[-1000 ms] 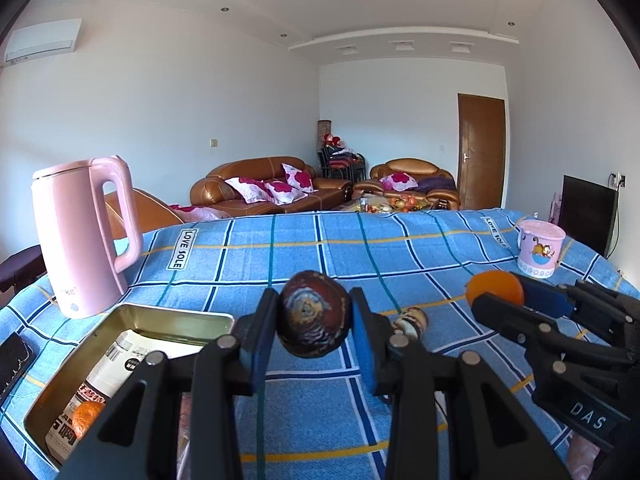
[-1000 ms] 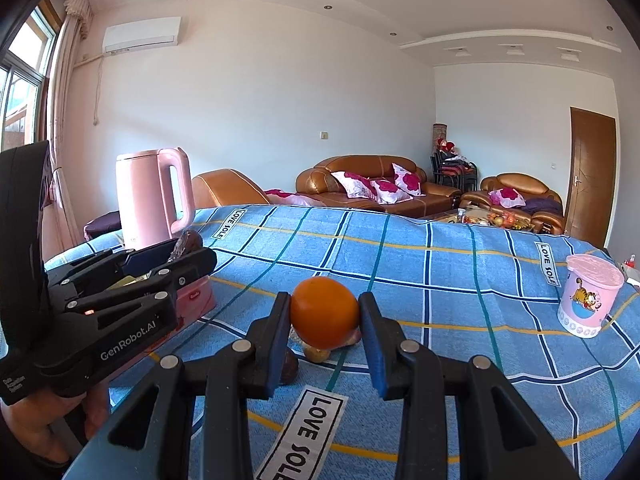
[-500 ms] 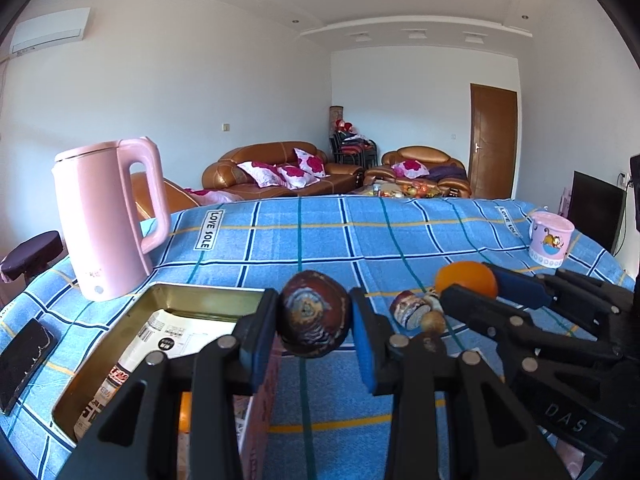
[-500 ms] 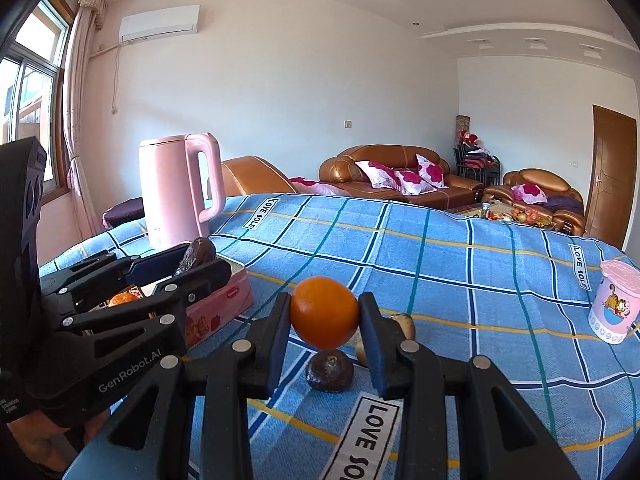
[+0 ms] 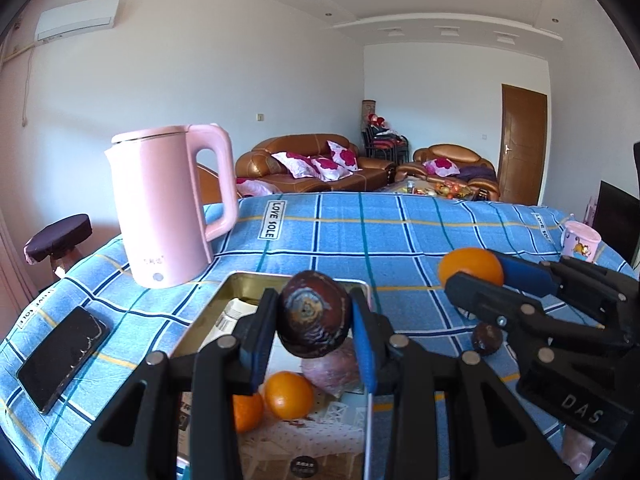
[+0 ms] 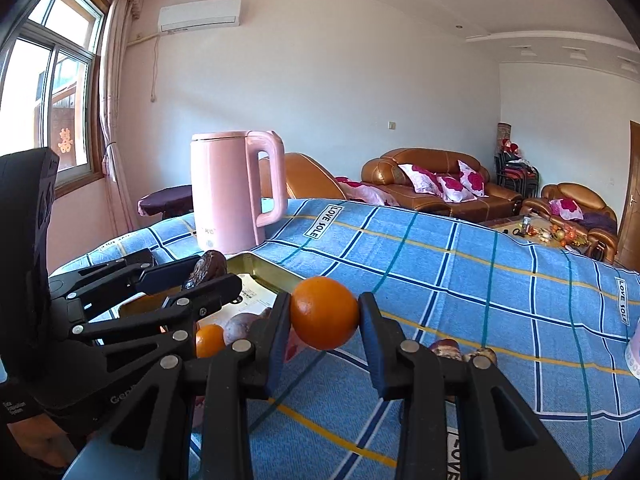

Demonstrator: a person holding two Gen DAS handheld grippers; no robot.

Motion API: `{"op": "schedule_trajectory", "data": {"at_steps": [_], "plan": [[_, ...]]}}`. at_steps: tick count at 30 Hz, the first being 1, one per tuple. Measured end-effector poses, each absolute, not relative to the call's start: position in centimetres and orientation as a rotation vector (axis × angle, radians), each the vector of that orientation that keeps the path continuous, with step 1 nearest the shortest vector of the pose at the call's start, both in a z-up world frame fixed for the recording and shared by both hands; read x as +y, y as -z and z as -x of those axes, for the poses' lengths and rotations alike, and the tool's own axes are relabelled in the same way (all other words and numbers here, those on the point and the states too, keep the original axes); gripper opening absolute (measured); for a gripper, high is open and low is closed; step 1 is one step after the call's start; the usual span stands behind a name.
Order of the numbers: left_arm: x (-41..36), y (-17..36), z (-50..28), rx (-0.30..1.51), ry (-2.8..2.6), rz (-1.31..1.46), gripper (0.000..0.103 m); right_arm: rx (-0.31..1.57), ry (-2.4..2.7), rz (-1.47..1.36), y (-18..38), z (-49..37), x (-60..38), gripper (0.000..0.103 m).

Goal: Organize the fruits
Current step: 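Carry both fruits over the tin and open both tools to drop them in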

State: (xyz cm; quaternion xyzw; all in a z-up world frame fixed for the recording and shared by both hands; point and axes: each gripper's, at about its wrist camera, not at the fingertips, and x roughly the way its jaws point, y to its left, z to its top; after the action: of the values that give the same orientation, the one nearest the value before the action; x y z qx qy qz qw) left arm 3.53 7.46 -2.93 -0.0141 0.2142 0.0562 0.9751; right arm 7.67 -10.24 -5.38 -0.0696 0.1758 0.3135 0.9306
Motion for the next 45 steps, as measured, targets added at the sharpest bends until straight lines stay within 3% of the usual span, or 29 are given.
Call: {"op": "schedule_trajectory", "data": {"at_steps": [15, 45], "plan": [[13.9, 4.1, -4.9, 0.509, -0.199, 0.098, 0.037, 0.387, -0.736, 0.187, 6.1, -7.4, -5.3, 0.036], [14.3, 6.2, -6.0, 0.603, -0.205, 0.081, 0.037, 0.533, -0.803, 0.235, 9.2, -7.8, -2.4, 0.036]]}}
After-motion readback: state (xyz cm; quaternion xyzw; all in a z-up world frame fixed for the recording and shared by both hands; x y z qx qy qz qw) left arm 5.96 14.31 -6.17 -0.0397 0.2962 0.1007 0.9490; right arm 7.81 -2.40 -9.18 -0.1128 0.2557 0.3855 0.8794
